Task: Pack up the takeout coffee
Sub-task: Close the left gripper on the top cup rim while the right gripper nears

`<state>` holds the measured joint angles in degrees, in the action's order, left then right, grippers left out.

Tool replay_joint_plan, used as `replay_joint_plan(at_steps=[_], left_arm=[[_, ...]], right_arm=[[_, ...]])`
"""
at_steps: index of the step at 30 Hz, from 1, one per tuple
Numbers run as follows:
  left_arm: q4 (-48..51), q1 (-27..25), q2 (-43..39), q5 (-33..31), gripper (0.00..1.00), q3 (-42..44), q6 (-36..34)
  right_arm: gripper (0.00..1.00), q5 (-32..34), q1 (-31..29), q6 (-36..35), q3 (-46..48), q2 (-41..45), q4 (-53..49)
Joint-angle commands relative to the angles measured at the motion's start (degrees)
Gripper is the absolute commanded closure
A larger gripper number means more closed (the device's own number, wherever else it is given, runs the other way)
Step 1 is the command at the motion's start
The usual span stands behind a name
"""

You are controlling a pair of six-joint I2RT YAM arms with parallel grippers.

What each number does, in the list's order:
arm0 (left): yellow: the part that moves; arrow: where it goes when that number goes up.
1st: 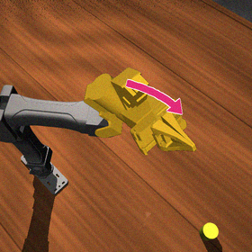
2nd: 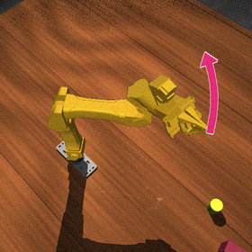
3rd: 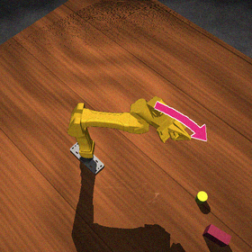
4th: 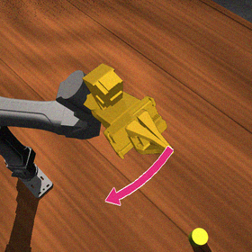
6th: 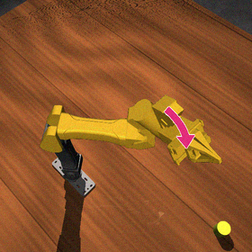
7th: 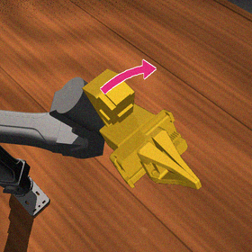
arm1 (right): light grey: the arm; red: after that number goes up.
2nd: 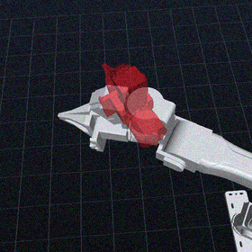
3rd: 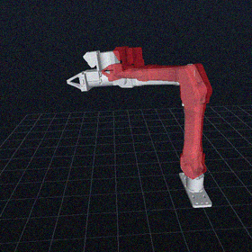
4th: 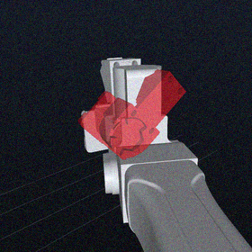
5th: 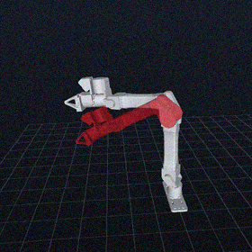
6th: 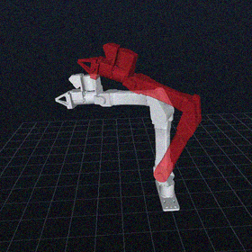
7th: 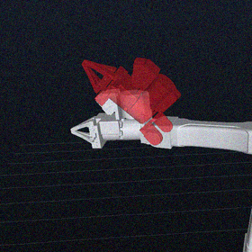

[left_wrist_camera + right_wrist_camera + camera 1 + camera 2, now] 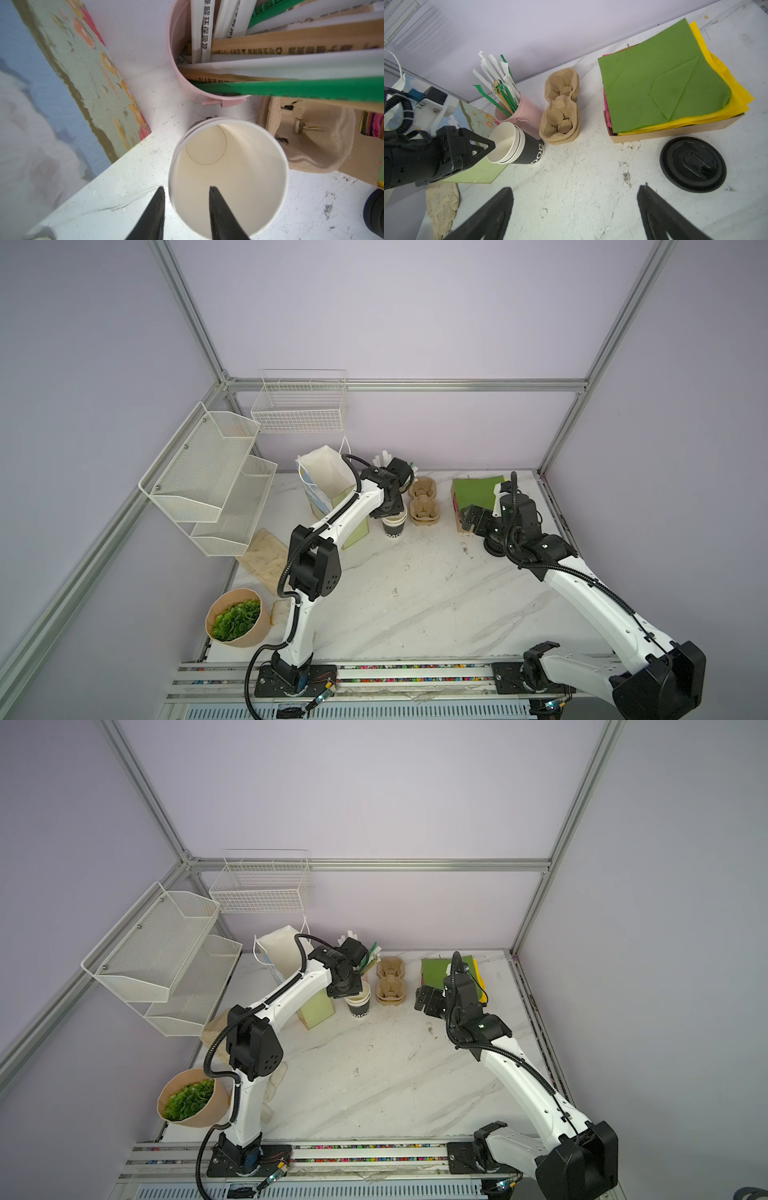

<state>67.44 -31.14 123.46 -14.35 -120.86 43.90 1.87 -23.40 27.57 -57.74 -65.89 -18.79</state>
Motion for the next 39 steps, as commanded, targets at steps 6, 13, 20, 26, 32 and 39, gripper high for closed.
replay_joint_plan(at_steps=[6, 13, 20, 26, 32, 39], left_arm=[[0.59, 0.67, 0.38, 0.02, 0.74, -4.91, -0.76], [0.59, 0.90, 0.18, -0.16, 0.83, -5.05, -1.10], [0.52, 1.25, 0.60, 1.68, 0.91, -4.34, -1.44], [0.46, 1.79, 0.08, 3.48, 1.00, -3.71, -1.96], [0.34, 2.04, -1.40, 5.60, 1.00, -2.63, -2.24], [-6.43, 2.13, -6.14, 11.21, 1.00, 4.84, -4.17]], right_arm=[[0.04, -0.13, 0.22, -0.63, -0.05, 1.42, -0.47], [0.05, -0.31, 0.27, -0.67, 0.14, 1.74, -0.40], [0.05, -0.55, 0.25, -0.77, 0.59, 1.81, -0.22], [0.05, -2.57, 0.28, -1.04, 2.09, 0.99, 1.40], [0.07, -8.94, 0.11, -0.37, 3.66, -1.98, 5.96], [0.08, -17.18, -2.00, 5.97, 5.53, -9.94, 17.53]])
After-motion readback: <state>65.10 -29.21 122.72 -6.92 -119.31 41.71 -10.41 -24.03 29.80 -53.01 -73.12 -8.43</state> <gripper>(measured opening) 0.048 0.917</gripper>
